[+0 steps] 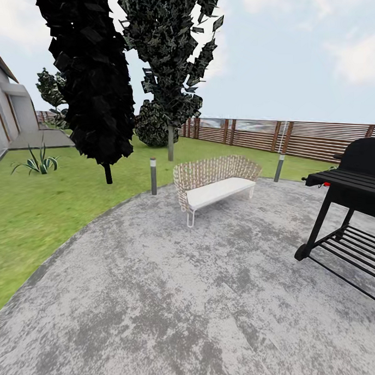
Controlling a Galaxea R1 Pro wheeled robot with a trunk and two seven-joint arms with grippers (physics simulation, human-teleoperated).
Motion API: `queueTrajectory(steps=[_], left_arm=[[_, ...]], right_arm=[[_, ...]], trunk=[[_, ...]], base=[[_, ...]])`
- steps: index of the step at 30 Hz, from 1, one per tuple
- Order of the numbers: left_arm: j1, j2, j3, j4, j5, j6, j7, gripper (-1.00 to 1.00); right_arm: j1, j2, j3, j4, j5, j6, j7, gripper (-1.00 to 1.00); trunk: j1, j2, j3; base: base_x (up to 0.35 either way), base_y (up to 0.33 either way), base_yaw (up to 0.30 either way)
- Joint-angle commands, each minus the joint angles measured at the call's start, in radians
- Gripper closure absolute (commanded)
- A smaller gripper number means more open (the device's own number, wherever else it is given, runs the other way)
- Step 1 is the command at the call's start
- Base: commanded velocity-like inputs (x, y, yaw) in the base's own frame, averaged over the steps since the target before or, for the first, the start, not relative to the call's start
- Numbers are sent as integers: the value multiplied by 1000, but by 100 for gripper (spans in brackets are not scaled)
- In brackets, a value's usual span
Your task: In the garden, pick up the pesticide atomizer on the floor and spray pesticide onto both trees until each tree trunk is fully covered.
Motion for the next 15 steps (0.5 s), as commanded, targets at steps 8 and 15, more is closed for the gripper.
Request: queueTrajectory(steps=[8,15], left_arm=[[-45,8,3,0,3,-37,1,-100],[-37,19,51,7,41,-43,1,-100]], right_arm=[[-39,-14,-1,-136,2,-26,-1,-100],[-43,-15,0,-120,1,-27,2,-100]], trunk=[[0,-1,-1],[0,-1,-1]], base=[[0,0,0],[0,0,0]])
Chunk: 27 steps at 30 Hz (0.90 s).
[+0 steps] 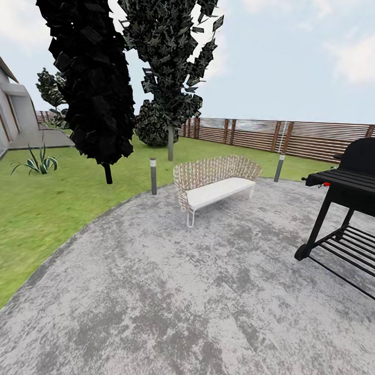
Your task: In the garden, pick up the pesticide atomizer on the floor and spray pesticide onto both trees until each tree trunk is fully covered.
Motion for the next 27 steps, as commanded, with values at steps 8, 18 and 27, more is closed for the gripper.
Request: queueTrajectory(steps=[8,18,27], left_arm=[[2,16,69,2,40,-5,-3,-100],[1,11,68,3,38,-5,-5,-100],[1,7,68,2,37,-5,-5,-100]], right_arm=[[-1,1,0,4,1,-4,-2,-100],[-1,1,-1,7,1,-5,-3,-100],[-1,1,-1,7,1,-5,-3,-100]], trunk=[[0,-1,-3],[0,-1,-9],[0,-1,-14]], base=[[0,0,90],[0,0,253],[0,0,265]])
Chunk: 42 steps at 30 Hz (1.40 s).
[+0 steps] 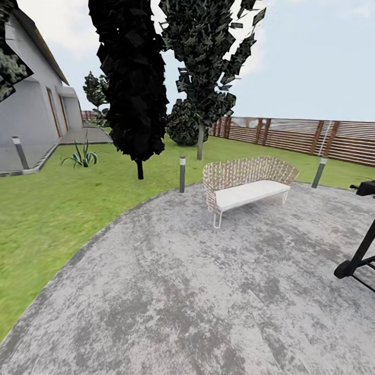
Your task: In the garden, pick up the pesticide atomizer on the floor and spray pesticide onto both trees until each tree trunk is fully covered.
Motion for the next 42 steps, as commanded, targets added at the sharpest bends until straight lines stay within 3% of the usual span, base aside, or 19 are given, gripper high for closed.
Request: queueTrajectory(steps=[1,11,42], left_arm=[[-1,0,-2,1,7,-3,0,-100],[-1,0,-2,1,4,-3,-3,-100],[-1,0,-3,1,4,-3,0,-100]], right_arm=[[0,0,-1,0,0,-3,0,-100],[0,0,0,0,0,-3,-1,-100],[0,0,0,0,2,-3,0,-100]], trunk=[[0,-1,-2],[0,-1,-7],[119,-218,-124]], base=[[0,0,267],[0,0,268],[0,0,267]])
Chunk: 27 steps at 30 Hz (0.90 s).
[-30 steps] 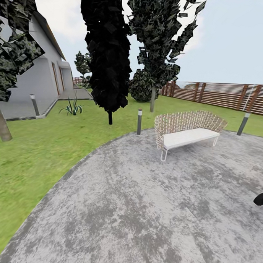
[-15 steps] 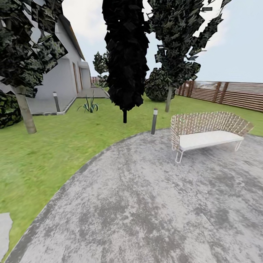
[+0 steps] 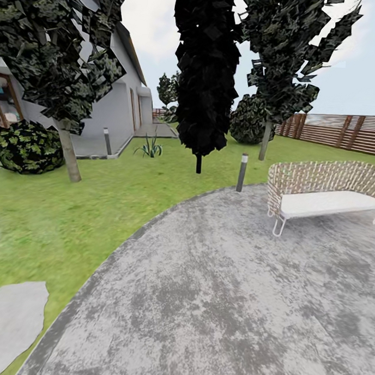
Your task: In the garden, pick up the pesticide atomizer on the floor and spray pesticide onto both trees until each tree trunk is fully covered.
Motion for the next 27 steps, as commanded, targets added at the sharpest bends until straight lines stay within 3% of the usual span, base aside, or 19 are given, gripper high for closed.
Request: queueTrajectory(steps=[1,27], left_arm=[[-1,0,-2,1,7,-3,0,-100],[-2,0,-2,2,7,-3,0,-100]], right_arm=[[0,0,0,0,1,-3,0,-100],[0,0,0,0,1,-3,0,-100]], trunk=[[4,-8,-5],[103,-190,-113]], base=[[0,0,251],[0,0,243]])
